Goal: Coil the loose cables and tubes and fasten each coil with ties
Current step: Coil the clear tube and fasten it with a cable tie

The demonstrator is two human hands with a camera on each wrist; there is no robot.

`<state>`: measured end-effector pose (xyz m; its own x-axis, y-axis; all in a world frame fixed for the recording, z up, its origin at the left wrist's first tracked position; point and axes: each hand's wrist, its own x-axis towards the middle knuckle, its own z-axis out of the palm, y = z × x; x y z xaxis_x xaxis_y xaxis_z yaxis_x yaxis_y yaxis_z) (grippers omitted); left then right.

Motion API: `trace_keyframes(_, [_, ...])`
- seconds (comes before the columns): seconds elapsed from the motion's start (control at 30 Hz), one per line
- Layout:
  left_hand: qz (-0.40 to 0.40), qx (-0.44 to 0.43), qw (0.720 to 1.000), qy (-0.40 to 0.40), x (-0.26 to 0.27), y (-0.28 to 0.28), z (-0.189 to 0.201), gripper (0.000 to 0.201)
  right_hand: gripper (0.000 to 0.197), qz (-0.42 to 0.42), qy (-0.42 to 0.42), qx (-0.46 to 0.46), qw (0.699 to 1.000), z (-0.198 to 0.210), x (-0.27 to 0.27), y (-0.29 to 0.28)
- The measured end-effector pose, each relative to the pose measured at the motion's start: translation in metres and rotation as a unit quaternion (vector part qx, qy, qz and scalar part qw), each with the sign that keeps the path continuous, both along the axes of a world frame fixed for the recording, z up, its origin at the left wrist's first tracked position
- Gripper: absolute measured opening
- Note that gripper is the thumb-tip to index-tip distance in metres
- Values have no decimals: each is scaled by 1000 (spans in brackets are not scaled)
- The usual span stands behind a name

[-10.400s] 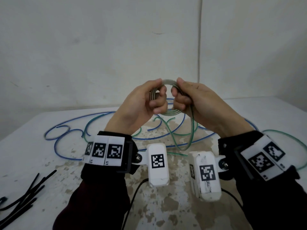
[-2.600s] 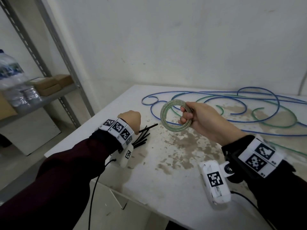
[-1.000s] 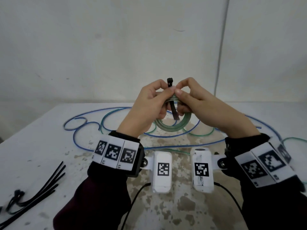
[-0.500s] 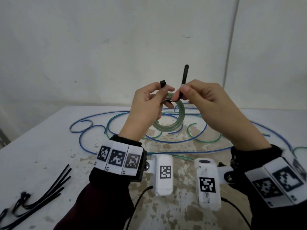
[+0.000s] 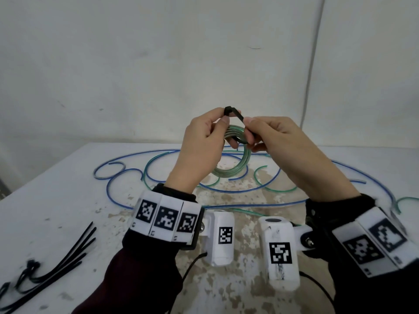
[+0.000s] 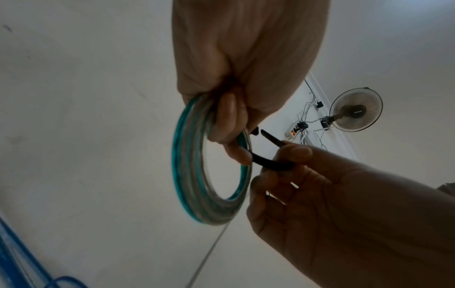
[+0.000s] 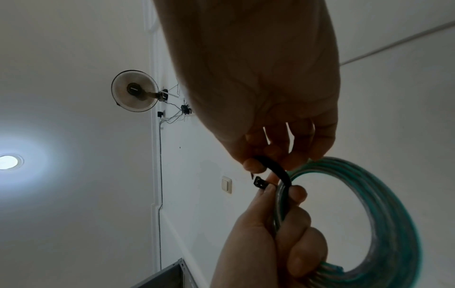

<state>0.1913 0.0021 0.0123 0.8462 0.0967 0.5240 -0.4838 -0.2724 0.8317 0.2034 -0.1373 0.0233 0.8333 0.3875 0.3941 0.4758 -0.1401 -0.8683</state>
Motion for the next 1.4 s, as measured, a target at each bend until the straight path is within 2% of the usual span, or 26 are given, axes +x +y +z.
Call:
trace_keyframes(0.4, [14,-27,1000,0,0,-7,0,23,44,25,32,22,999,-2,8,-4])
trace_keyframes(0.97, [18,-17,1000,-7,-1,-5,1,24,44,40,45,33,998,-2,7,-4])
trace_keyframes(1.23, [25,0,999,-23,0,-1,1,23,44,33,45,37,998,-3,7,-2])
trace_keyframes(1.4, [47,50,997,-42,2,0,-2,24,44,40,30,30,998,-5,7,1])
